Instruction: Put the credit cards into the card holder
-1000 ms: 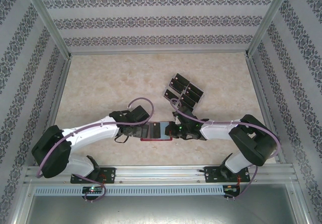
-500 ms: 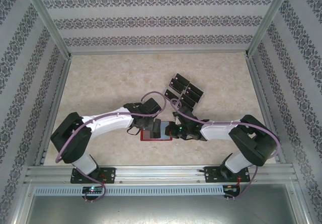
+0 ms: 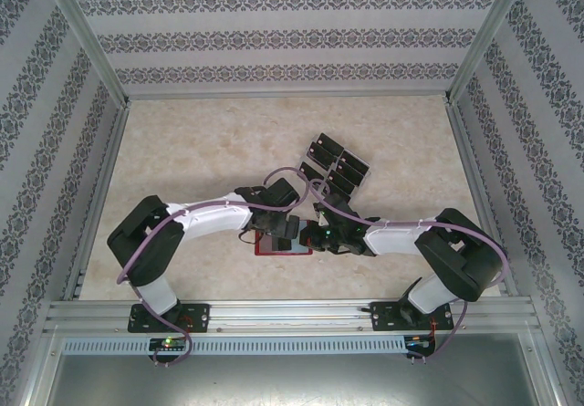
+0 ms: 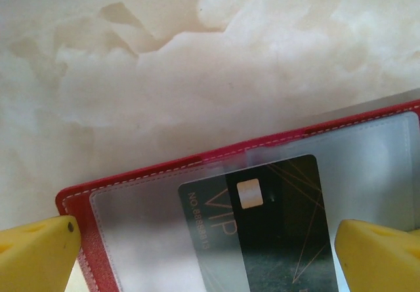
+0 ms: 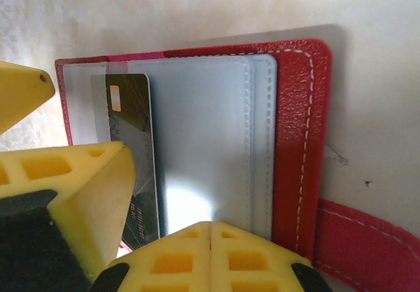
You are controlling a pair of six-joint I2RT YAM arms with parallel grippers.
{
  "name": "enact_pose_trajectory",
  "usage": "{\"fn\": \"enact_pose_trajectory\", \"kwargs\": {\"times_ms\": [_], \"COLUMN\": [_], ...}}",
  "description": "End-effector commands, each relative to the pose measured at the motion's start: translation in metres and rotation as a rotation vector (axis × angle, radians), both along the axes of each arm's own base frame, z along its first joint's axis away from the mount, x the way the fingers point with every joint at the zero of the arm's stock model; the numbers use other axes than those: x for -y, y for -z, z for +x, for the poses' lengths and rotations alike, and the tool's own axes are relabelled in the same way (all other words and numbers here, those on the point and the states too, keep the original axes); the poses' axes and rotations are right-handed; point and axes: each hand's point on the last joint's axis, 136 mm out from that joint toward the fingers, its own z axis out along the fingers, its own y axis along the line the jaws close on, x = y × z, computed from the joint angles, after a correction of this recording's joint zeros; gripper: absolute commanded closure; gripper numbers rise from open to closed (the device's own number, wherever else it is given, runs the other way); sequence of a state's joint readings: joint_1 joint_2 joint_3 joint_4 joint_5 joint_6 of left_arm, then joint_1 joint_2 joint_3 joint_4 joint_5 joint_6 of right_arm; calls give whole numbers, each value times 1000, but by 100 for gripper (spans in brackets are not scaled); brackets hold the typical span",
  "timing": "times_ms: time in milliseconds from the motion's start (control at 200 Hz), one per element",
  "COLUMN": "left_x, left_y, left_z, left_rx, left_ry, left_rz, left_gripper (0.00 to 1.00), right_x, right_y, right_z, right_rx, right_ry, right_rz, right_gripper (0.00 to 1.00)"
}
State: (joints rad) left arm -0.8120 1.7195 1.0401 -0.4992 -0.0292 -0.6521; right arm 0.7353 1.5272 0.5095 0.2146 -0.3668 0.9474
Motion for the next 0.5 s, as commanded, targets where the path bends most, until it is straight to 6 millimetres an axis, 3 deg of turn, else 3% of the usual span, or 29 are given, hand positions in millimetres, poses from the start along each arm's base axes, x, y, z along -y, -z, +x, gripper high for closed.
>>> {"fn": "enact_pose_trajectory", "kwargs": {"times_ms": [0, 180, 495], "left_x": [12, 10, -19], "left_y": [0, 10, 16], "left_z": [5, 2, -12], "left_rx": [12, -12, -25], "left_ry": [-3, -1, -2], "left_rz": [-18, 8, 99], "left_gripper": [0, 0, 0], "right_x": [19, 20, 22], "right_y": [20, 22, 23], "right_z": [-6, -7, -7], "right_rx": [-36, -42, -45], "right_ry": [43, 45, 47], "right_rz": [-85, -90, -106], "right_gripper": [100, 100, 100]}}
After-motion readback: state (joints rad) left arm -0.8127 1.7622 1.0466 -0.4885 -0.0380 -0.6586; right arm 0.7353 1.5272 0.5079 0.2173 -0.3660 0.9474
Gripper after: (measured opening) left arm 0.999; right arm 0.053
